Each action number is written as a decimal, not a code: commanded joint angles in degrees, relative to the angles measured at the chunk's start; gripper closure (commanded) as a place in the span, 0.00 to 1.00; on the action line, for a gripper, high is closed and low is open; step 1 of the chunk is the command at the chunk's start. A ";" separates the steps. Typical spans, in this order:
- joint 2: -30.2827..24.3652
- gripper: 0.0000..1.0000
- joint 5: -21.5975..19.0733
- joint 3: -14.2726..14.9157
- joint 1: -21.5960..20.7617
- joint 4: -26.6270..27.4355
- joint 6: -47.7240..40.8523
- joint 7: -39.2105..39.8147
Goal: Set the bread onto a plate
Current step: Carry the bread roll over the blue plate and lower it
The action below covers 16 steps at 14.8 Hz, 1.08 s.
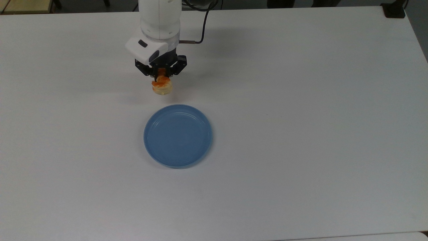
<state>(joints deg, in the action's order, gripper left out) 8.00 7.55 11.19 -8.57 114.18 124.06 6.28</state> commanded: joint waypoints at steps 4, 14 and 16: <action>6.48 0.67 -3.23 0.32 -1.89 -11.06 -1.80 0.84; 24.06 0.64 -6.15 0.15 -1.89 -29.35 -1.63 -5.13; 25.04 0.60 -6.15 0.15 -1.89 -29.54 -1.19 -5.40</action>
<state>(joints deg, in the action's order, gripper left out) 30.36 2.20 11.03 -10.02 87.99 123.91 2.49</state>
